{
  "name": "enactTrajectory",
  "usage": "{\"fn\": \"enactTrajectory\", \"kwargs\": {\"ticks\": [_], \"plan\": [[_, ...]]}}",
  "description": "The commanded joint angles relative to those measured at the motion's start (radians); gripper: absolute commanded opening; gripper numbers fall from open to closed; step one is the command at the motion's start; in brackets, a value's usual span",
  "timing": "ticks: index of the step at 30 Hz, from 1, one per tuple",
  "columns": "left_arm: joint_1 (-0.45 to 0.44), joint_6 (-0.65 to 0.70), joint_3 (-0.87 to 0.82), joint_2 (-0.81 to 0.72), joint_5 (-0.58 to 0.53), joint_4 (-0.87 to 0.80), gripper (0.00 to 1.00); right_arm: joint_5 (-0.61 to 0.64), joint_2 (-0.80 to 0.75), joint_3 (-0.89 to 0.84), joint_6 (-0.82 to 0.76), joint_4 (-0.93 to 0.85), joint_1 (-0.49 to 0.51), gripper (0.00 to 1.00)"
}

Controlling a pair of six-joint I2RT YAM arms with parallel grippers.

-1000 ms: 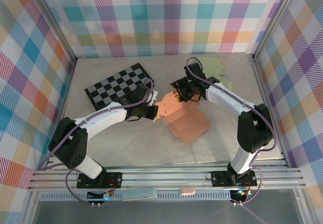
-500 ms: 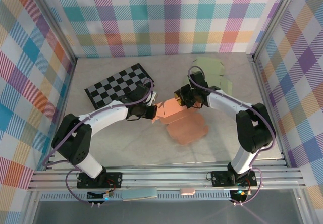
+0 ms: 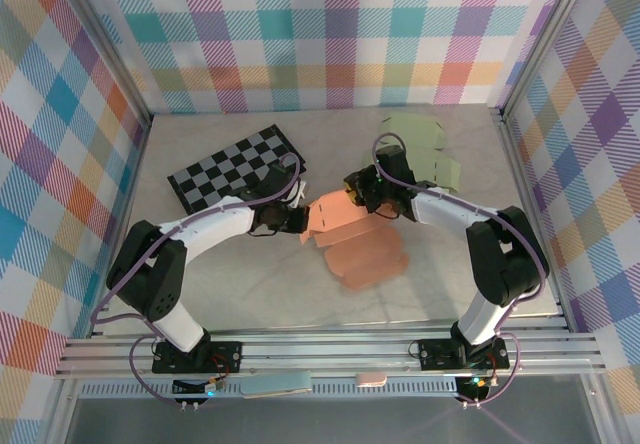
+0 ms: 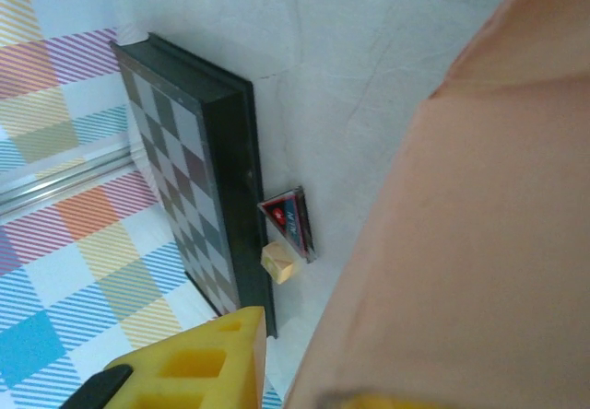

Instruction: Fold the paper box

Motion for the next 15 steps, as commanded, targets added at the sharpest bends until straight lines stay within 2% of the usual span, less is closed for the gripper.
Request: {"fn": "enactTrajectory", "kwargs": {"ticks": [1, 9, 15], "plan": [[0.017, -0.007, 0.032, 0.018, 0.027, -0.032, 0.0, 0.011, -0.043, -0.016, 0.016, 0.084, -0.005, 0.25], [0.022, -0.007, 0.042, 0.031, 0.034, -0.036, 0.0, 0.003, -0.022, -0.038, 0.019, 0.11, -0.004, 0.24], [0.032, -0.009, 0.045, 0.029, 0.037, -0.045, 0.0, 0.021, -0.012, -0.04, 0.009, 0.098, -0.003, 0.12]]}}
